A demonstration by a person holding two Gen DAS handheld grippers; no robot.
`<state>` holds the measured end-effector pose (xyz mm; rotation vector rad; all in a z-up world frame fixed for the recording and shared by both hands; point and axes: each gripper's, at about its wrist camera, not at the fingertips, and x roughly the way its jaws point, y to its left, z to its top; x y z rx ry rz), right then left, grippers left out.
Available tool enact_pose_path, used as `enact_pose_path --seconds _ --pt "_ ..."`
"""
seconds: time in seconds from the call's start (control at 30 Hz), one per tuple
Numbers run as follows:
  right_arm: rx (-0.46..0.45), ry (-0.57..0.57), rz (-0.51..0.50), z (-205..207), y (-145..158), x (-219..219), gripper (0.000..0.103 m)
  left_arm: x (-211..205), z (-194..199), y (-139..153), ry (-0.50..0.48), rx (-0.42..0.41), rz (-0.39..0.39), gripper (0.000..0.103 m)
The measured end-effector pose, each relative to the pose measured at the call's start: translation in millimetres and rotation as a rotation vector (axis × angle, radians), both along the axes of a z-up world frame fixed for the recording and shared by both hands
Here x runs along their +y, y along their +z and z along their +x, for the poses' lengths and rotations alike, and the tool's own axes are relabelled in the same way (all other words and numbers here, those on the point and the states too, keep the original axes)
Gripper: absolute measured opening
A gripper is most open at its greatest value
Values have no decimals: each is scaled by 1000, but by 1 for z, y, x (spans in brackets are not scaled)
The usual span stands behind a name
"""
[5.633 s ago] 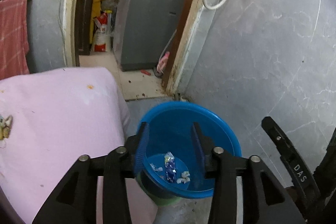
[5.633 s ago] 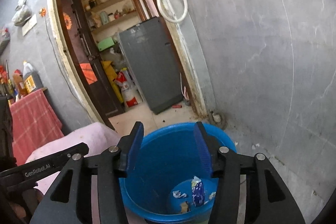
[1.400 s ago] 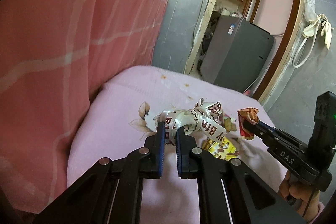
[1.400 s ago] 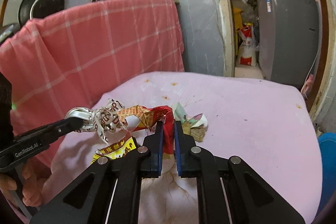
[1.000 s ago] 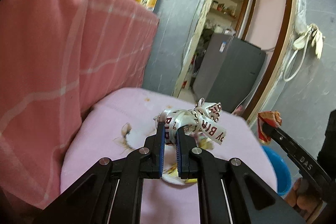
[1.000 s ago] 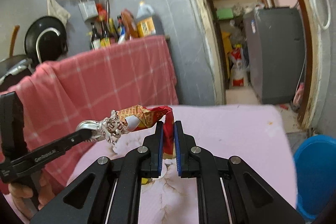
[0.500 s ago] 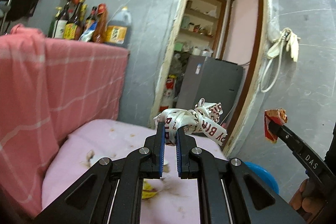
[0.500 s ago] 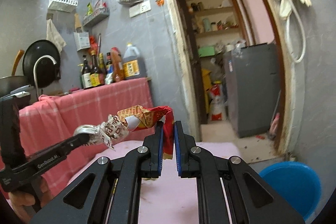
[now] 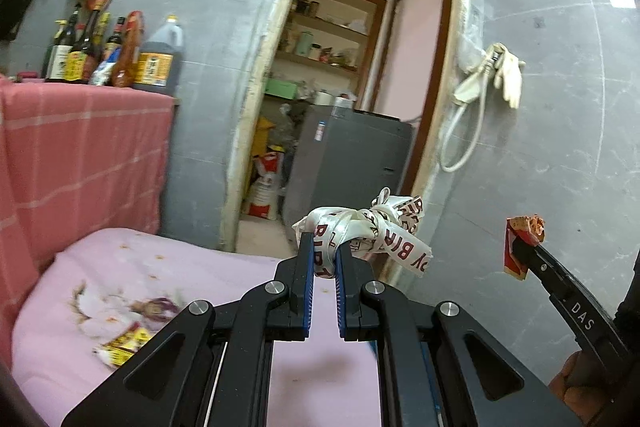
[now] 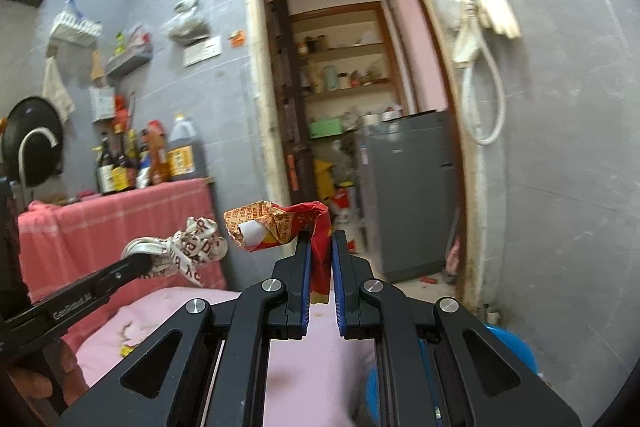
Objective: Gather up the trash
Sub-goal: 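Carry both wrappers over the blue bucket and open both tools to drop them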
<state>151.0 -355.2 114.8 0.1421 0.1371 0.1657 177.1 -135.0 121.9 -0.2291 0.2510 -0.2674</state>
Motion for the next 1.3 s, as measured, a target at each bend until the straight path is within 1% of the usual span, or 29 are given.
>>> enact_pose_path --seconds 0.13,0.33,0.47,0.67,0.77,0.93,1.13,1.3 --pt "3 -57 8 -3 -5 -23 8 -26 5 -2 -39 5 10 7" --pt "29 -127 15 -4 -16 -53 8 -62 18 -14 -103 54 18 7" --pt "67 -154 17 -2 -29 -69 8 -88 28 -26 -148 85 65 7" --pt "146 -190 33 8 -52 -90 8 -117 46 -47 -194 172 89 7" --pt "184 -205 55 13 -63 -100 9 -130 57 -57 -208 218 120 7" --pt "246 -226 79 21 -81 -110 9 -143 70 -71 -224 281 149 7" --pt "325 -232 108 33 -99 -118 9 -156 89 -87 -242 377 152 7" --pt "383 -231 143 45 -107 -124 11 -167 104 -96 -259 439 156 8"
